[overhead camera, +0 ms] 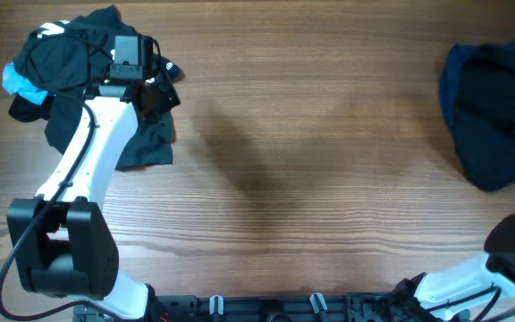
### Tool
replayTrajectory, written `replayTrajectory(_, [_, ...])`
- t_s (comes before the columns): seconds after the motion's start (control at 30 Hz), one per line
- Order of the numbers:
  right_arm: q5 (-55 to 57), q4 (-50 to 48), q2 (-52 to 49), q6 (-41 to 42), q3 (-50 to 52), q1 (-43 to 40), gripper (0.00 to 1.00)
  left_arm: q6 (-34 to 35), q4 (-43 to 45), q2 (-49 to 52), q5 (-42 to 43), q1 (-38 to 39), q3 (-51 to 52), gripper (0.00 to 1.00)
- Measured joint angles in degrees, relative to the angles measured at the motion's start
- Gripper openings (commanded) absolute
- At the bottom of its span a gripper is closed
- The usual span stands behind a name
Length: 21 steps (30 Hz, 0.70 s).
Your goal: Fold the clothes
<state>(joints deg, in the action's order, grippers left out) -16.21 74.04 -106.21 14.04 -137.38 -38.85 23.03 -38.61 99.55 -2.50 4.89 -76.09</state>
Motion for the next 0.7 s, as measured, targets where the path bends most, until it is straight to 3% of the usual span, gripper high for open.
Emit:
replayTrajectory(0.43, [-12.48,-19.32,-9.31,-2.64,0.04,0.02,0.04,0.00,0.24,0.00,0.00,-0.02,0.00,0.08])
replayTrajectory(0.7, [-12.96,-15.26,-15.23,-3.91,0.02,1.05,0.04,0.00,0.22,0.00,0.00,-0.02,0.00,0.08])
